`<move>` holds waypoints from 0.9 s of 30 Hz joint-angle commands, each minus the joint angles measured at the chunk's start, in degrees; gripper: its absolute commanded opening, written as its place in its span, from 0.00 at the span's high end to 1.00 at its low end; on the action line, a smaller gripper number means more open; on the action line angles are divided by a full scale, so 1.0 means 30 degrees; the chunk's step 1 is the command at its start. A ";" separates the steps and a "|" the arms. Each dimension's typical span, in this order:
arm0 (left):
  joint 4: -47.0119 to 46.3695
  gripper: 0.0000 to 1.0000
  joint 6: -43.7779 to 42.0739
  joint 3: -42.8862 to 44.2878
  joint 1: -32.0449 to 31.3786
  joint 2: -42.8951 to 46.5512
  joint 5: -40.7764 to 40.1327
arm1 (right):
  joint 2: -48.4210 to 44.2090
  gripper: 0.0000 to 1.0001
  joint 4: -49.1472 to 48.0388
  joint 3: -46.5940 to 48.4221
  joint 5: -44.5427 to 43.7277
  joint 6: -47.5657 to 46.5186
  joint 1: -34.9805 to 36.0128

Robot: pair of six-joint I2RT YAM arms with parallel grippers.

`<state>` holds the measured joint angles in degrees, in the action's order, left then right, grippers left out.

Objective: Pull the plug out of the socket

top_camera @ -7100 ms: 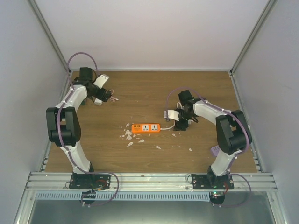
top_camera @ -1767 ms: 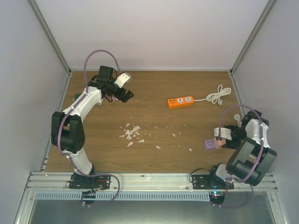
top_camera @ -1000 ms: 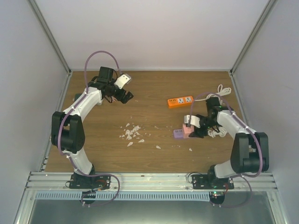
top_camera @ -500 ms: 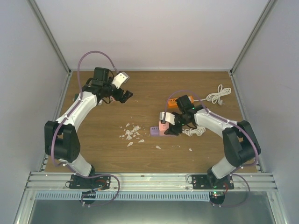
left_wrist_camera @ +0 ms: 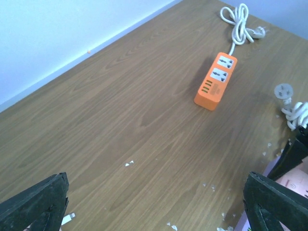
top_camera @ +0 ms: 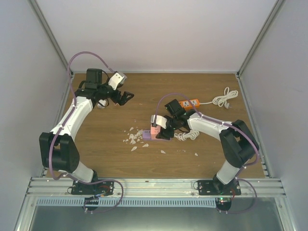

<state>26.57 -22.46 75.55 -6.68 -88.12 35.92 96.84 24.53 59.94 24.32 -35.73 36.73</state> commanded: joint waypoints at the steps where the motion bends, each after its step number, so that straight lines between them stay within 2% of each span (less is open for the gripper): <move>1: 0.0885 0.01 -0.1175 0.0007 0.0047 0.0593 0.1118 | 0.0306 0.28 0.0758 0.0922 0.0969 0.0661 0.0309; 5: 0.1560 0.01 -0.2139 -0.0370 0.0029 0.1031 0.1174 | 0.0343 0.16 0.1454 0.1844 0.1357 0.0354 0.0325; 11: 0.2919 0.01 -0.3240 -0.0467 -0.0077 0.1220 0.1176 | -0.0431 0.09 0.2332 0.2434 0.2337 -0.0409 0.0318; 20: 0.3299 0.01 -0.4853 -0.1868 -0.0886 0.2263 0.1496 | -0.2696 0.09 0.4296 0.0773 0.3913 -0.2824 -0.1107; 27: 0.3185 0.01 -0.5793 -0.3286 -0.2771 0.2212 0.1178 | -0.3757 0.14 0.4231 -0.1606 0.4854 -0.3959 -0.3076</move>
<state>36.84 -37.19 68.58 -11.81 -82.65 39.13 87.13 35.75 58.50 35.70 -44.31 29.95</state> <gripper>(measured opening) 0.990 0.881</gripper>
